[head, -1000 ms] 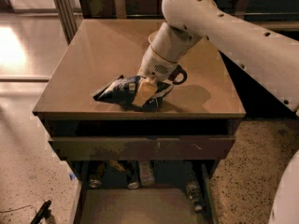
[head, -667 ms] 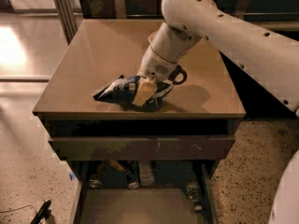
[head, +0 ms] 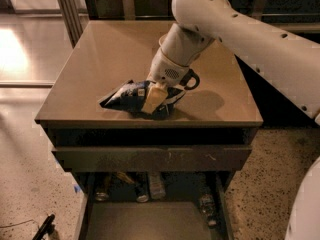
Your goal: Place blue chip bag into middle drawer
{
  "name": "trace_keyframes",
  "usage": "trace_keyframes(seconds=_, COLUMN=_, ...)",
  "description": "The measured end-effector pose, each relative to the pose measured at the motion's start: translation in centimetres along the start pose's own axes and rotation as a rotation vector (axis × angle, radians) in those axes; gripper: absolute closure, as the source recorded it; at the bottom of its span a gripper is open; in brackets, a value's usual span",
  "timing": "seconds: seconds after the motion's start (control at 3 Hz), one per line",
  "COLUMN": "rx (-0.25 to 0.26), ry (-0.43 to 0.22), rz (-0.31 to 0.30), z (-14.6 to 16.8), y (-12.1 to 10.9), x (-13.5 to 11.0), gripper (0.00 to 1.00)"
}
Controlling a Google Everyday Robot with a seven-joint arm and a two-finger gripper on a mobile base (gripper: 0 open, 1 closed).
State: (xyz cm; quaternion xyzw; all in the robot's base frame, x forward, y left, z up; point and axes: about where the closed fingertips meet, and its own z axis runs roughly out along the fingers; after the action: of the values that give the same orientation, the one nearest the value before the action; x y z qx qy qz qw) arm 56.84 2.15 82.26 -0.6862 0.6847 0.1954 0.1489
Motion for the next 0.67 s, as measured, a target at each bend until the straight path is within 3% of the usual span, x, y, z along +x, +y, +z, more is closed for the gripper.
trace_keyframes(seconds=0.67, rx=0.062, ry=0.004, rz=-0.015, z=-6.6, y=3.8, x=1.4, gripper=1.00)
